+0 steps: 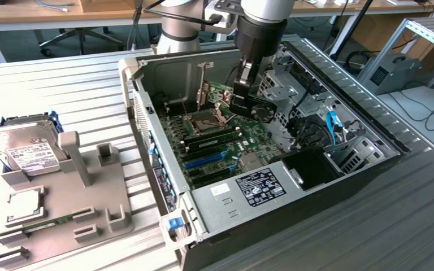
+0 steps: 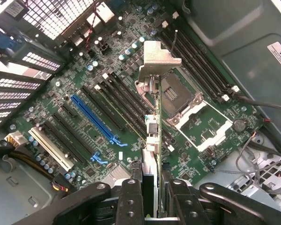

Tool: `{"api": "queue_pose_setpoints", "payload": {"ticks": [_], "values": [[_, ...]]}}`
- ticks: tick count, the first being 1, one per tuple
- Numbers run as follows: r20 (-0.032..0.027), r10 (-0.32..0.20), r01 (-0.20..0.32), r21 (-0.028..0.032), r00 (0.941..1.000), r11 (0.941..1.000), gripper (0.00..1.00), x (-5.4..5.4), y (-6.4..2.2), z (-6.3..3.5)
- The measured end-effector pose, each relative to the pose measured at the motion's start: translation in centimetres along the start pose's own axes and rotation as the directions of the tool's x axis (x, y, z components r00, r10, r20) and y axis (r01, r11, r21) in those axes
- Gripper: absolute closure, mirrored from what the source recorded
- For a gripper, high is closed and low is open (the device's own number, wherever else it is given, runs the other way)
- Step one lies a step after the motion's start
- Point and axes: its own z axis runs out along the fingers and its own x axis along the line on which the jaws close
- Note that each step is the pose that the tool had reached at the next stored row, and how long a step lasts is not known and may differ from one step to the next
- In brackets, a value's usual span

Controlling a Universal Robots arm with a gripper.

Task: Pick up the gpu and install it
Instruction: 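Insert the gpu into the slot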

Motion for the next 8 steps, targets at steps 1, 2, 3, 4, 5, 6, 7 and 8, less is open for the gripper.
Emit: {"api": "queue_pose_setpoints", "payload": {"ticks": [1,2,3,4,5,6,7,8], "values": [[0.0001,-0.003,0.003,-0.0001,1.0,1.0,0.74,0.0,0.0,0.0],[0.0,-0.006,0.006,-0.0002,1.0,1.0,0.74,0.0,0.0,0.0],[0.0002,-0.009,0.009,-0.0003,1.0,1.0,0.74,0.0,0.0,0.0],[0.0002,-0.012,0.012,-0.0003,0.9999,0.9999,0.74,0.0,0.0,0.0],[0.0002,-0.014,0.014,-0.0004,0.9999,0.9999,0.74,0.0,0.0,0.0],[0.0003,-0.017,0.017,-0.0005,0.9999,0.9999,0.74,0.0,0.0,0.0],[0.0003,-0.02,0.02,-0.0006,0.9998,0.9998,0.74,0.0,0.0,0.0],[0.0004,-0.023,0.023,-0.0007,0.9997,0.9997,0.74,0.0,0.0,0.0]]}}
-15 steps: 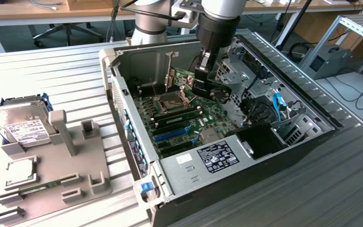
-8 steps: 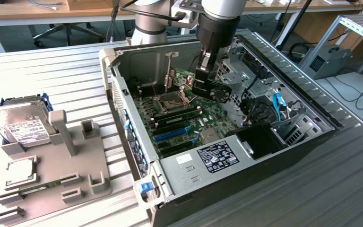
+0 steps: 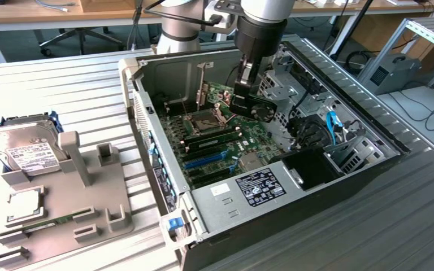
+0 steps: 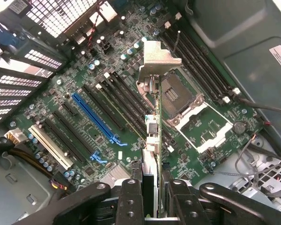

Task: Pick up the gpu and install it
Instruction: 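Insert the gpu into the slot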

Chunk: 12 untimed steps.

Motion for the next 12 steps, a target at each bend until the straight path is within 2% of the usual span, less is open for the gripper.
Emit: {"api": "queue_pose_setpoints", "payload": {"ticks": [12], "values": [[0.0008,-0.04,0.04,-0.0011,0.9992,0.9992,0.74,0.0,0.0,0.0]]}}
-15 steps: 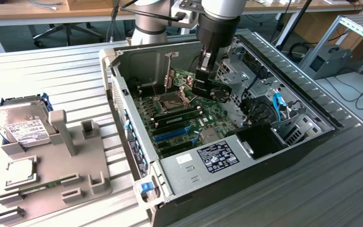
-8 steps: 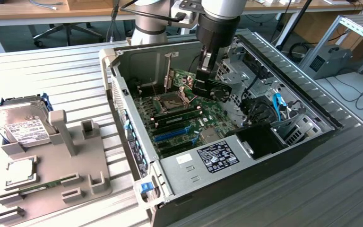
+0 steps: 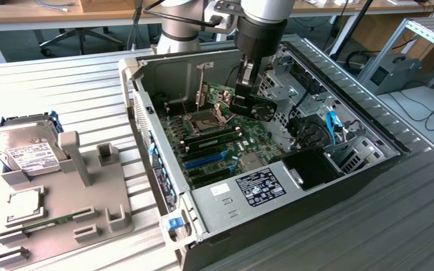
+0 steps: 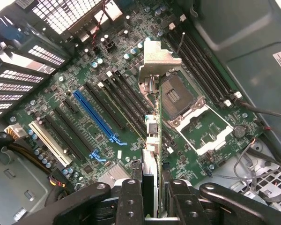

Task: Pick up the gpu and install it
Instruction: 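Insert the gpu into the slot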

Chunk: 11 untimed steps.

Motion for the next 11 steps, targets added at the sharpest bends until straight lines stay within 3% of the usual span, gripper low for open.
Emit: {"api": "queue_pose_setpoints", "payload": {"ticks": [11], "values": [[0.0006,-0.037,0.037,-0.001,0.9993,0.9993,0.74,0.0,0.0,0.0]]}}
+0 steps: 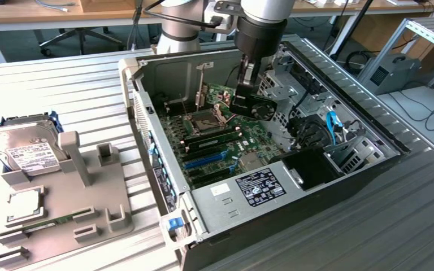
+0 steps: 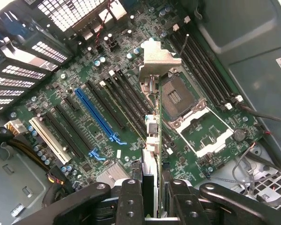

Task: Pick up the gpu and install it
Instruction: 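Insert the gpu into the slot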

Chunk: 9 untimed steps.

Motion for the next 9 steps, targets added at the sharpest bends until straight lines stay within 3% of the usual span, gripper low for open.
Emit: {"api": "queue_pose_setpoints", "payload": {"ticks": [9], "values": [[0.001,-0.057,0.057,-0.0016,0.9984,0.9984,0.74,0.0,0.0,0.0]]}}
